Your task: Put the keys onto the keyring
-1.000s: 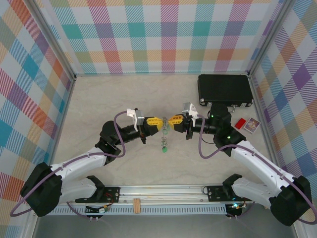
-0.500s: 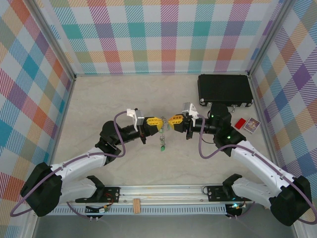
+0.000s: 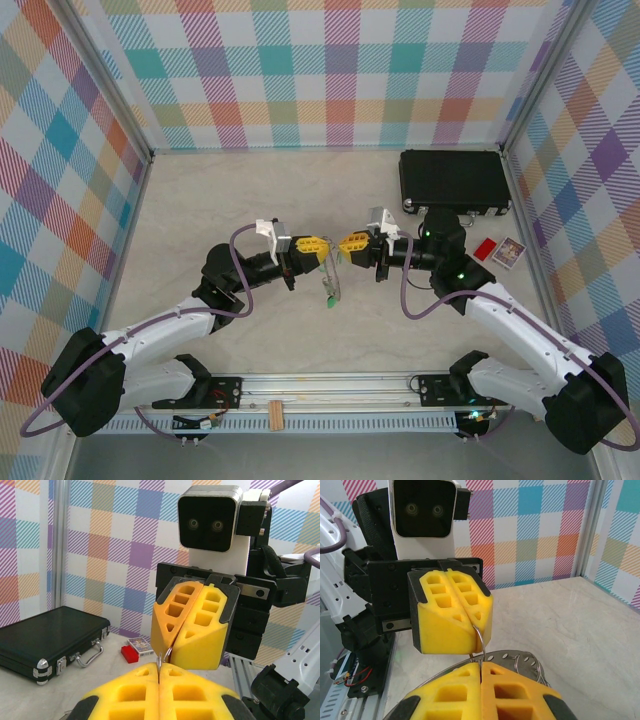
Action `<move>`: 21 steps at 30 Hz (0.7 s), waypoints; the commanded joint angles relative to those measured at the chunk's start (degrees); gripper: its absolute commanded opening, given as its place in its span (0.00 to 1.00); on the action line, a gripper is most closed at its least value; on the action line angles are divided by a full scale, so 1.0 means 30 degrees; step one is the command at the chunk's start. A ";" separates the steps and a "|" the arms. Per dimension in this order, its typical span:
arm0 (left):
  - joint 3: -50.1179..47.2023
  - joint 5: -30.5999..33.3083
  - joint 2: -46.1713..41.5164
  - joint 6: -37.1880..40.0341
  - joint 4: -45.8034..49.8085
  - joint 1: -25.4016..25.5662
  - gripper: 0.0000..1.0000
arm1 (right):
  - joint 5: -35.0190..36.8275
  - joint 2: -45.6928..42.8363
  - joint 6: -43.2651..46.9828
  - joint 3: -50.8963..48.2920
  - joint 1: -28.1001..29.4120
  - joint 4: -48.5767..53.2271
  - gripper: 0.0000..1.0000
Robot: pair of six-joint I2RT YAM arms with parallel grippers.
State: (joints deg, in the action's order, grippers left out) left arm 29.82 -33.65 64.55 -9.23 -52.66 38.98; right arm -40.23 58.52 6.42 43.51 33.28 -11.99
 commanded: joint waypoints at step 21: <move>0.0836 0.0182 0.0154 0.0024 -0.0206 0.0190 0.00 | -0.1218 -0.0049 0.1041 0.0553 0.0186 -0.0312 0.00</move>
State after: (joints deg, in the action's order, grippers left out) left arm 30.00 -34.20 65.25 -9.23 -52.49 38.98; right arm -41.67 59.20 8.01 43.51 33.10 -11.97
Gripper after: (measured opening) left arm 0.045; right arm 0.047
